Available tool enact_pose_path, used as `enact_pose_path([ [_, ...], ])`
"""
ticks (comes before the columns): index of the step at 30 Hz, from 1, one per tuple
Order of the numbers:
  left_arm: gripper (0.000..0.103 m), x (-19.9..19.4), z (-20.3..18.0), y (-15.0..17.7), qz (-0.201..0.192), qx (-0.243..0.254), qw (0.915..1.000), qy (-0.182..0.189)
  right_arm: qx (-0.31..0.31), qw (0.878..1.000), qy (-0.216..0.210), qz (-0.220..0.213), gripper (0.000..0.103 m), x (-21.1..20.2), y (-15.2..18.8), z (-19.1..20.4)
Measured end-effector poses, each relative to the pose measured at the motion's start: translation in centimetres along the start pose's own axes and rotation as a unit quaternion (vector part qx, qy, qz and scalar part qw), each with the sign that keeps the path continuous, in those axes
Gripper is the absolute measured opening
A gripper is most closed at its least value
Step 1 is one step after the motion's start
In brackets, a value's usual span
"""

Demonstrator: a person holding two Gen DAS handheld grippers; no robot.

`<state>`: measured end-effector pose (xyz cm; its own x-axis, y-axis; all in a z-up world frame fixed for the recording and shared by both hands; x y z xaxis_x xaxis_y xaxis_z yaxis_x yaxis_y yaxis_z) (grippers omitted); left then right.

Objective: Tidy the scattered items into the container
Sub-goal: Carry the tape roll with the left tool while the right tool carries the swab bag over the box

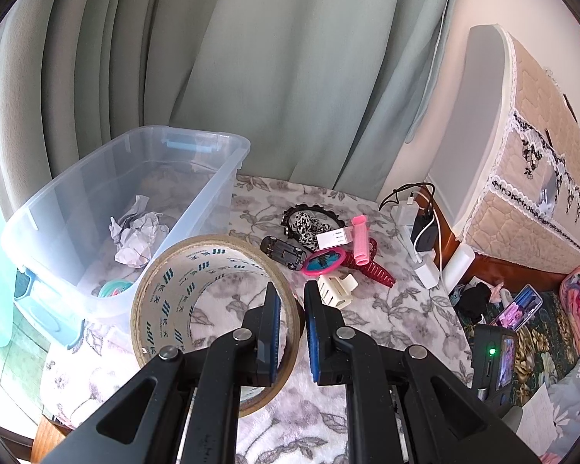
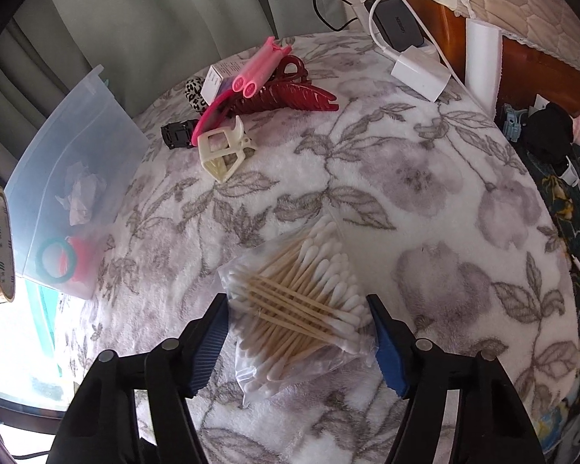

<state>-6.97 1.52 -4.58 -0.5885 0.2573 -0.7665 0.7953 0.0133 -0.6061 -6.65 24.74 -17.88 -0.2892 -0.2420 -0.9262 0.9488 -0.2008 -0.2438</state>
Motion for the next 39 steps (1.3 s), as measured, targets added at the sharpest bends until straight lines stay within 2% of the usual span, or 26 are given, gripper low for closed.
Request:
enact_pose_path([
  [5,0.013,-0.3,0.2,-0.1,-0.005,0.002,1.0,-0.002,0.006,1.0,-0.004,-0.019,0.072,-1.2,-0.1,0.8],
  [14,0.013,-3.4,0.2,-1.1,-0.053,0.018,0.9984,0.009,-0.025,0.996,-0.02,-0.087,0.072,-6.6,-1.8,4.7],
  [20,0.013,-6.1,1.8,-2.3,-0.092,0.012,0.9957,0.003,-0.07,0.984,-0.039,-0.157,0.072,-12.3,-3.1,9.0],
  [26,0.013,-7.9,4.7,-3.4,-0.116,-0.008,0.9931,-0.012,-0.108,0.972,-0.054,-0.202,0.072,-16.1,-4.0,13.0],
  [32,0.013,-8.4,7.7,-4.0,-0.129,-0.032,0.9909,-0.02,-0.159,0.961,-0.067,-0.214,0.072,-17.1,-4.3,17.8],
  [39,0.013,-7.7,10.7,-4.3,-0.126,-0.049,0.9904,-0.026,-0.21,0.954,-0.078,-0.197,0.072,-15.3,-4.0,22.1],
])
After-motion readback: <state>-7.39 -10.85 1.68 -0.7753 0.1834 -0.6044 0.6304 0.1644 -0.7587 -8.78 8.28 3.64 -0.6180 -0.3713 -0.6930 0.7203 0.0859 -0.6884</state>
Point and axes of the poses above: each gripper's, at about its wrist camera, not at the fingertips, and x roughly the way its jaws point, z to its left, y to its underside, the point moved 6 cm from there along x, roughly the way its jaws point, and after that the axes turned 13 degrees about z, right-handed, at the moved point
